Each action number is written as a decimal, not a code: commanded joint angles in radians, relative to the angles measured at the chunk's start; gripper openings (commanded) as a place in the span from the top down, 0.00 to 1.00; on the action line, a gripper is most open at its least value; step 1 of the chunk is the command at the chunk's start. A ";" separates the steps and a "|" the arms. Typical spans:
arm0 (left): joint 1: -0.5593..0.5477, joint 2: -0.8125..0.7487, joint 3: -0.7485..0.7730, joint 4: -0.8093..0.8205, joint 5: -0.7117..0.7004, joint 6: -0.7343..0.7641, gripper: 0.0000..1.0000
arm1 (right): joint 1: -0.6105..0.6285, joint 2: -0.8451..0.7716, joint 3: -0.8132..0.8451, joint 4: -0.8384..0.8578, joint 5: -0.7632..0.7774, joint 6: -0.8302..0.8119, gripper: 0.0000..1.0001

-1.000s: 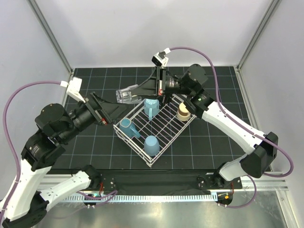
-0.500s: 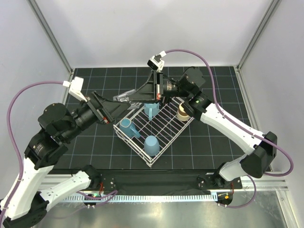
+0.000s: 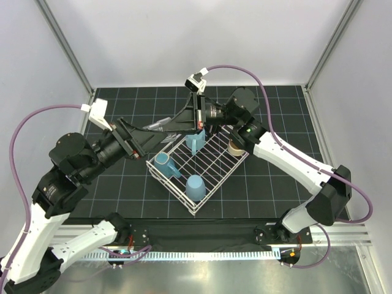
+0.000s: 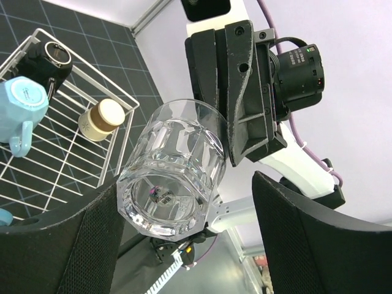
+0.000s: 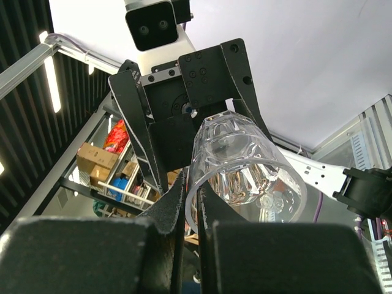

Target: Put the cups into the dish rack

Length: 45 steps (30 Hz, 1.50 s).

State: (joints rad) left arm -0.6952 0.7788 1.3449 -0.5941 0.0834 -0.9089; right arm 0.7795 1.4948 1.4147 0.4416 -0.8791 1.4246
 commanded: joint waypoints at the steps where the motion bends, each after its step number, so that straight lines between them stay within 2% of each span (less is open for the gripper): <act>1: 0.003 0.005 0.017 0.053 0.023 0.015 0.23 | 0.009 0.002 0.026 0.060 -0.012 0.002 0.96; 3: 0.005 0.004 0.017 0.053 0.022 0.018 0.29 | 0.010 0.005 0.026 0.063 -0.012 0.003 0.96; 4: 0.003 0.004 0.017 0.053 0.022 0.019 0.38 | 0.010 0.005 0.026 0.062 -0.014 0.004 0.96; 9: 0.003 -0.004 0.008 0.053 0.016 0.031 0.67 | 0.010 0.001 0.018 0.052 -0.026 -0.001 0.96; 10: 0.005 -0.007 0.008 0.056 0.015 0.039 0.86 | 0.010 -0.002 0.015 0.045 -0.026 -0.010 0.96; 11: 0.003 -0.010 0.007 0.053 0.013 0.047 0.98 | 0.010 -0.004 0.015 0.031 -0.029 -0.019 0.96; 12: 0.003 -0.012 0.007 0.045 0.007 0.059 1.00 | 0.010 -0.007 0.015 -0.010 -0.029 -0.036 0.96; 14: 0.003 -0.013 0.011 0.025 0.000 0.073 1.00 | 0.010 -0.018 0.032 -0.123 -0.023 -0.104 0.86; 15: 0.003 -0.009 0.014 0.014 -0.005 0.087 1.00 | 0.010 -0.021 0.046 -0.183 -0.020 -0.139 0.73; 16: 0.003 -0.004 0.025 -0.001 -0.011 0.093 1.00 | 0.009 -0.025 0.062 -0.255 -0.009 -0.232 0.65; 17: 0.003 0.002 0.034 -0.015 -0.016 0.102 1.00 | 0.007 -0.028 0.100 -0.415 0.003 -0.281 0.59; 19: 0.003 0.034 0.069 -0.073 -0.016 0.129 0.99 | 0.001 -0.042 0.130 -0.576 0.061 -0.369 0.44; 20: 0.003 0.051 0.085 -0.093 -0.014 0.139 1.00 | -0.011 -0.047 0.157 -0.731 0.084 -0.448 0.41; 22: 0.003 0.100 0.112 -0.145 -0.005 0.171 1.00 | -0.032 -0.060 0.171 -0.872 0.176 -0.515 0.33; 23: 0.003 0.115 0.135 -0.159 0.001 0.179 0.99 | -0.060 -0.082 0.173 -0.990 0.207 -0.536 0.31; 25: 0.003 0.167 0.155 -0.188 0.022 0.199 1.00 | -0.100 -0.103 0.178 -1.120 0.311 -0.602 0.28; 26: 0.003 0.183 0.163 -0.190 0.038 0.205 1.00 | -0.123 -0.131 0.179 -1.249 0.343 -0.625 0.28; 30: -0.001 0.278 0.158 -0.190 0.087 0.209 1.00 | -0.320 -0.250 0.133 -1.440 0.448 -0.719 0.28; 33: -0.033 0.368 0.193 -0.194 0.061 0.246 0.99 | -0.422 -0.321 0.127 -1.550 0.497 -0.771 0.28; 34: -0.074 0.399 0.212 -0.200 0.011 0.261 1.00 | -0.463 -0.329 0.130 -1.572 0.497 -0.809 0.28; 38: -0.170 0.610 0.341 -0.286 -0.117 0.338 1.00 | -0.494 -0.338 0.190 -1.704 0.505 -0.888 0.28; 41: -0.205 0.709 0.416 -0.318 -0.160 0.349 1.00 | -0.496 -0.361 0.208 -1.759 0.537 -0.920 0.28; 45: -0.274 0.854 0.493 -0.390 -0.276 0.393 1.00 | -0.496 -0.418 0.170 -1.798 0.597 -0.938 0.28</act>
State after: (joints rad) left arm -0.9302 1.5700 1.7649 -0.9039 -0.0654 -0.5823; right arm 0.2863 1.1240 1.5852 -1.2758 -0.3439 0.5438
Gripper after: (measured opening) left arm 0.513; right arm 0.722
